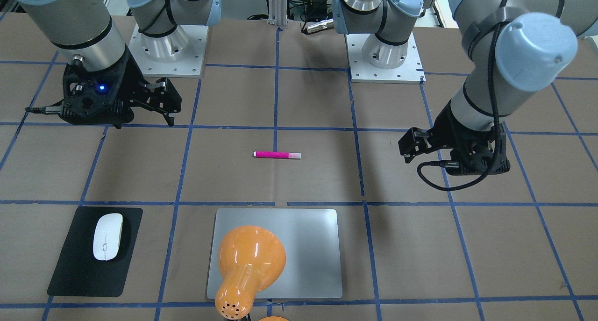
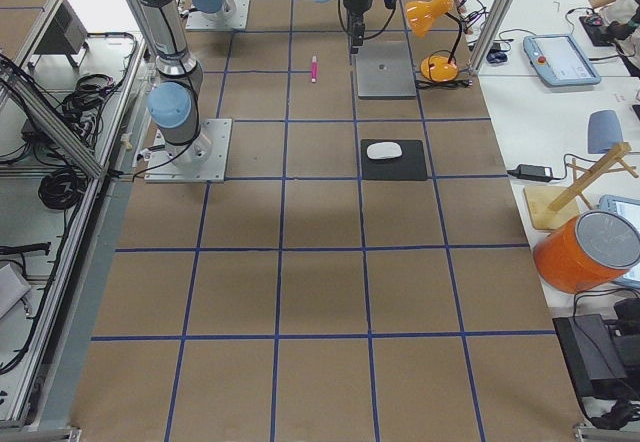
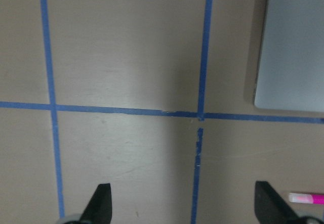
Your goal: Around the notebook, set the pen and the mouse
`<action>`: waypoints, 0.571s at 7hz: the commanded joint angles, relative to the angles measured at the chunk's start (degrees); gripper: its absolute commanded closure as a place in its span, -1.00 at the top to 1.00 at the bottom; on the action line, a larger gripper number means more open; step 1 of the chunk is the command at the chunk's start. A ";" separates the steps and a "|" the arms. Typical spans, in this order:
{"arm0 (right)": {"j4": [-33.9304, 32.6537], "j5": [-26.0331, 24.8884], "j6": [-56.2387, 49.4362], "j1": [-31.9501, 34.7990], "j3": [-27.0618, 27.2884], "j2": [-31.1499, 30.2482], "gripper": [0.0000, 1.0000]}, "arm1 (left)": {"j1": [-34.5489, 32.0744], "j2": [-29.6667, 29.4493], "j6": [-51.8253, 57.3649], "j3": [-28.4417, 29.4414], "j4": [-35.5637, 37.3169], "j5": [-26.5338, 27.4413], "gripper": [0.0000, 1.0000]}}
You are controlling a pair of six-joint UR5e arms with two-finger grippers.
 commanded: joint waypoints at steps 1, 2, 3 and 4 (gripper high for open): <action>-0.01 0.10 0.13 0.00 -0.02 0.05 1.00 | -0.85 6.34 -0.05 -1.20 -3.88 -0.88 1.00; -0.01 0.10 0.13 0.00 -0.02 0.05 1.00 | -2.68 7.59 -0.24 -1.82 -3.80 -1.67 1.00; -0.01 0.10 0.13 0.00 -0.02 0.05 1.00 | -4.18 7.86 -0.85 -2.00 -3.80 -1.77 1.00; -0.01 0.10 0.13 0.00 -0.02 0.05 1.00 | -4.46 8.30 -1.64 -2.00 -3.71 -2.03 1.00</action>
